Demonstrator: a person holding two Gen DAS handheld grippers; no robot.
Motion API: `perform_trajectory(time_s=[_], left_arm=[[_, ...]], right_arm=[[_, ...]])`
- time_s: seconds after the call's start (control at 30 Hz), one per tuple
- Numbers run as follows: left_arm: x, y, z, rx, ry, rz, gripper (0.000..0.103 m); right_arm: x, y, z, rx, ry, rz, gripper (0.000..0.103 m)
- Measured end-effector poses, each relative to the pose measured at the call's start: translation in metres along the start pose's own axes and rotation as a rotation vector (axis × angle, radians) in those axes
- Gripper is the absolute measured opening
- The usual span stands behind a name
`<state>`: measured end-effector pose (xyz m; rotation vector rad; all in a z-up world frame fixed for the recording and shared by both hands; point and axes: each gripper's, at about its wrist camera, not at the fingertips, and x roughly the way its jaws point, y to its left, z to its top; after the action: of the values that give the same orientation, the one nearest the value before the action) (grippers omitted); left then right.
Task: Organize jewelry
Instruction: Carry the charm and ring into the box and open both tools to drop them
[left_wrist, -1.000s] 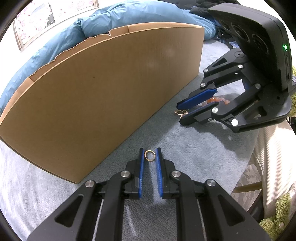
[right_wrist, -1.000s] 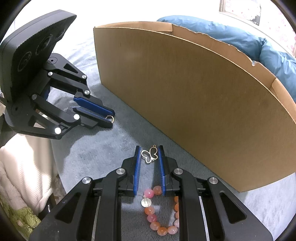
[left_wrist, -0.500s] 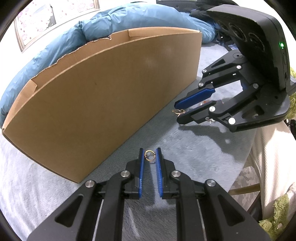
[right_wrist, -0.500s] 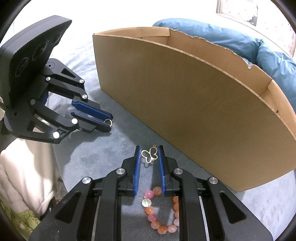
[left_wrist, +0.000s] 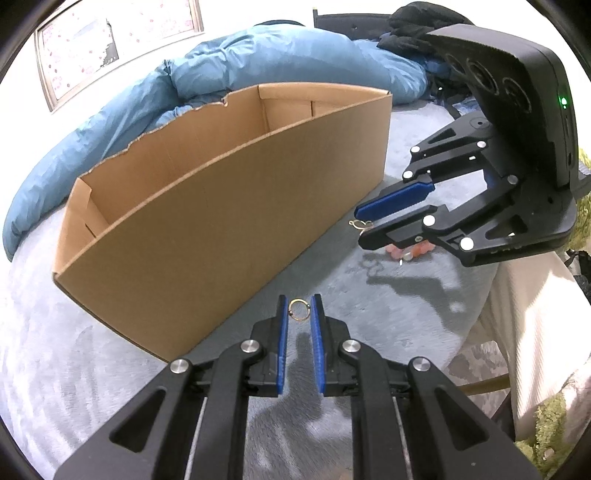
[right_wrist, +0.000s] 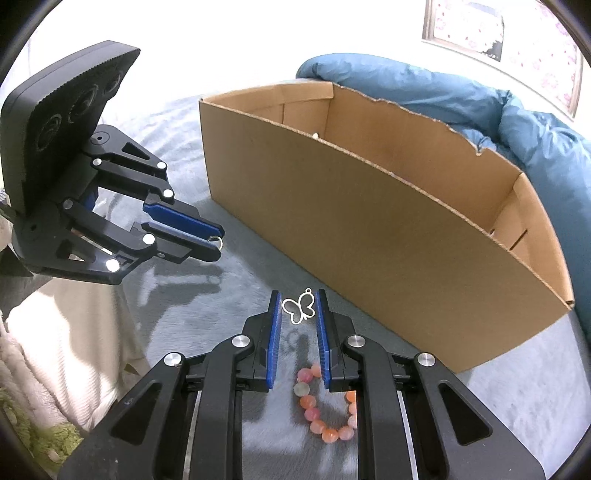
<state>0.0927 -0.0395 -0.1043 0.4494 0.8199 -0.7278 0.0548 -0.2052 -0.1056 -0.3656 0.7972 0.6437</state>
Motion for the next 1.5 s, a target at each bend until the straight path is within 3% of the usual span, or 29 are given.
perform_trajectory(time_s=[0.4,0.7,0.87,1.07,1.33,1.5], left_arm=[[-0.04,-0.01,0.008,-0.008,-0.077,0.007,0.011],[-0.086,-0.001,0.044,-0.026,-0.21,0.011,0.011],[-0.087,0.007,0.063,-0.03,-0.24,0.03,0.011],[-0.058,0.024,0.085,-0.09,-0.203,0.005,0.011],[-0.008,0.05,0.107,-0.183,-0.121,-0.011,0.012],[0.021,0.058,0.111,-0.216,-0.046,-0.003,0.012]], right_arm=[[-0.045,0.007,-0.006,0.021,-0.085,-0.038,0.016],[-0.086,0.004,0.011,0.033,-0.198,-0.078,0.016],[-0.097,-0.004,0.028,0.054,-0.271,-0.097,0.016],[-0.084,-0.03,0.045,0.118,-0.283,-0.159,0.016],[-0.035,-0.072,0.054,0.265,-0.177,-0.291,0.016],[-0.017,-0.086,0.048,0.34,-0.129,-0.327,0.016]])
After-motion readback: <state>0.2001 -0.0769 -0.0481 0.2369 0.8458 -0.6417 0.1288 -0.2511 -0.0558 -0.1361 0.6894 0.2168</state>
